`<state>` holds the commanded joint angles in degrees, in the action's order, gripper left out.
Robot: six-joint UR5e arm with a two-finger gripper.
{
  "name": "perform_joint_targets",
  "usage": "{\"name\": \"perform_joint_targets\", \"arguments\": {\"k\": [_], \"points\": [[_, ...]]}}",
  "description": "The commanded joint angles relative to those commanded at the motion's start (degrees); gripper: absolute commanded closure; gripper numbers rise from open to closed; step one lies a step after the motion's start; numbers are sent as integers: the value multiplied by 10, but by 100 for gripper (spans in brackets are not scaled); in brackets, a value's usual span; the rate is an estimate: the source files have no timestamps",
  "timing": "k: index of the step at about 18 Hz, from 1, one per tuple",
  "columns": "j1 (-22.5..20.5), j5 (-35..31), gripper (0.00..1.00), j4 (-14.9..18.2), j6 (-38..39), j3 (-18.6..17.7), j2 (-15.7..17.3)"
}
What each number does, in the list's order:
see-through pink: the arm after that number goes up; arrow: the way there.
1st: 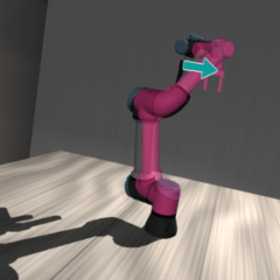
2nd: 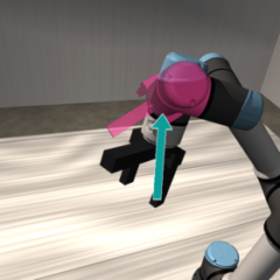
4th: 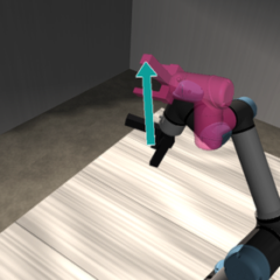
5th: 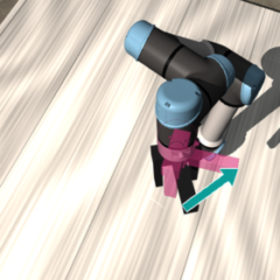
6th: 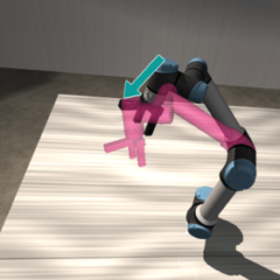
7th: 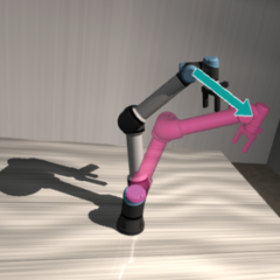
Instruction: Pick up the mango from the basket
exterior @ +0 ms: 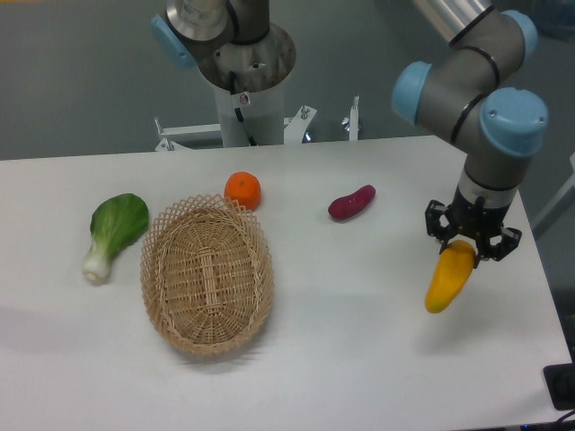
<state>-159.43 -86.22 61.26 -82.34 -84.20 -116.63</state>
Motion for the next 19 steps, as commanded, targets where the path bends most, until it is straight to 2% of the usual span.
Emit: {"name": "perform_joint_targets", "arguments": {"k": [5, 19], "points": [[-8, -7, 90, 15, -8, 34, -18], [-11, -22, 90, 20, -15, 40, -23]]}}
